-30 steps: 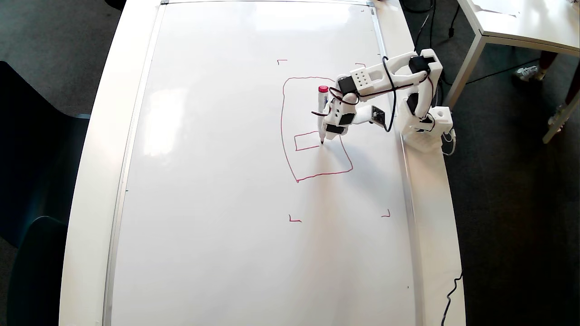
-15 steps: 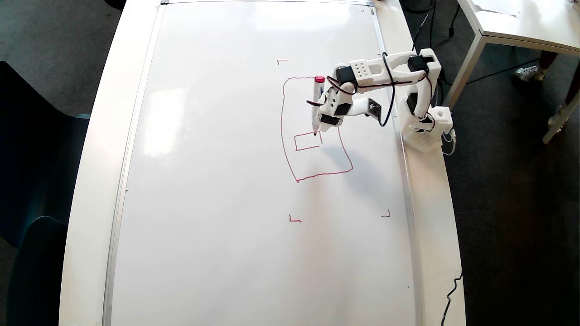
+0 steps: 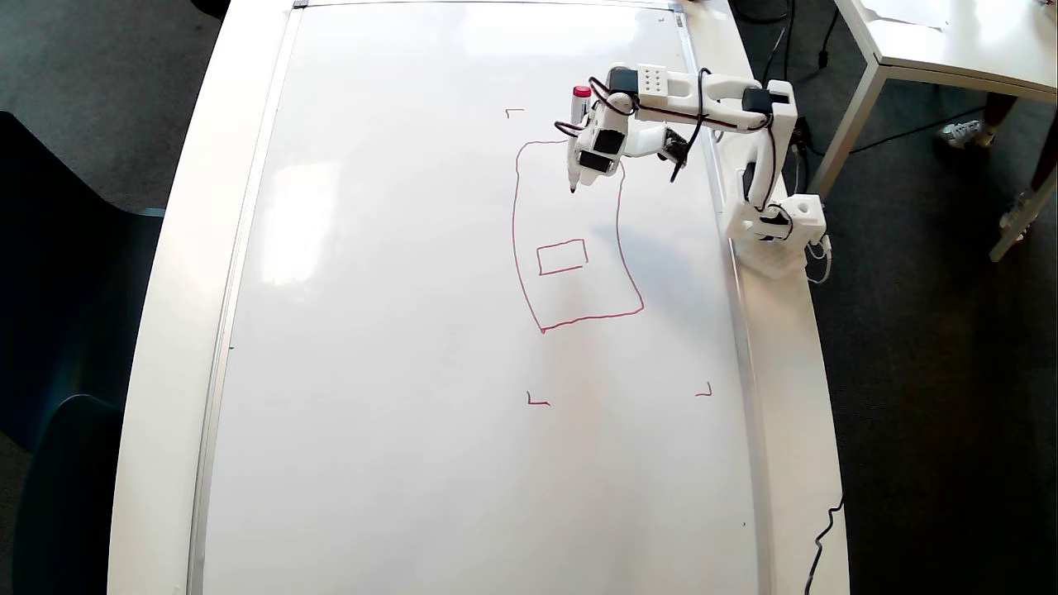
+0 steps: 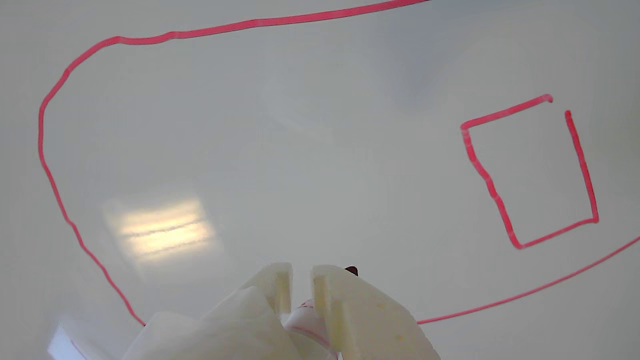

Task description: Draw on a whiteboard a robot head using a pen attached to the gripper

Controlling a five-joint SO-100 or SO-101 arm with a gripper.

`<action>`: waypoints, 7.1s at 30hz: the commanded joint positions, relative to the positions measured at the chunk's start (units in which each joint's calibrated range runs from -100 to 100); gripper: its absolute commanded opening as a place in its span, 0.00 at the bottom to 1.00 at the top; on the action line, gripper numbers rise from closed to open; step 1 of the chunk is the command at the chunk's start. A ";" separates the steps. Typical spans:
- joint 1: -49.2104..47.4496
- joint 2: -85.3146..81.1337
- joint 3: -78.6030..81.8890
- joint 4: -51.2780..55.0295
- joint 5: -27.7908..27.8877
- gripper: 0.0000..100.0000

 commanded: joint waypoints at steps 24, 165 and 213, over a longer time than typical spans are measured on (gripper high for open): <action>0.12 5.67 3.61 -5.02 -0.01 0.01; -5.55 -7.75 24.04 -10.23 -1.08 0.01; -4.81 -5.99 25.12 -17.35 -0.01 0.01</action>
